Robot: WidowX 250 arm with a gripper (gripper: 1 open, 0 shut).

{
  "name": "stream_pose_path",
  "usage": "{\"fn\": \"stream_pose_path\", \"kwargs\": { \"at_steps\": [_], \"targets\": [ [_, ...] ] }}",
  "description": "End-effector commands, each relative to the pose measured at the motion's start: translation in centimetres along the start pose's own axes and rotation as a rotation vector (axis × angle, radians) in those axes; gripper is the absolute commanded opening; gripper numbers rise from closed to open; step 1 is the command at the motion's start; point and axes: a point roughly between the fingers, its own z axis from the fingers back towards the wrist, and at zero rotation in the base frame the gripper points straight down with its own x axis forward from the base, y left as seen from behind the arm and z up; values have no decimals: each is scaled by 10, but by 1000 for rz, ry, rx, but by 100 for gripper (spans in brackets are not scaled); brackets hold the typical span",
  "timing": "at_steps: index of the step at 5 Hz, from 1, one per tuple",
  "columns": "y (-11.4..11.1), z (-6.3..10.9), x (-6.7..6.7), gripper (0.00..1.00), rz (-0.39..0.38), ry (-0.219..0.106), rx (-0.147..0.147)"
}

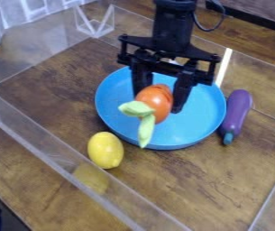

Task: Put the carrot on the blue tray

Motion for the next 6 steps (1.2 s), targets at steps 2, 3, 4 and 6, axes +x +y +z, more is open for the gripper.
{"fn": "stream_pose_path", "kwargs": {
  "at_steps": [2, 3, 4, 6],
  "targets": [
    [1, 23, -7, 0, -43, -63, -25],
    [1, 28, 0, 0, -55, -68, -27],
    [-2, 35, 12, 0, -65, -80, -37],
    [1, 1, 22, 0, -33, -75, -24]
  ]
}}
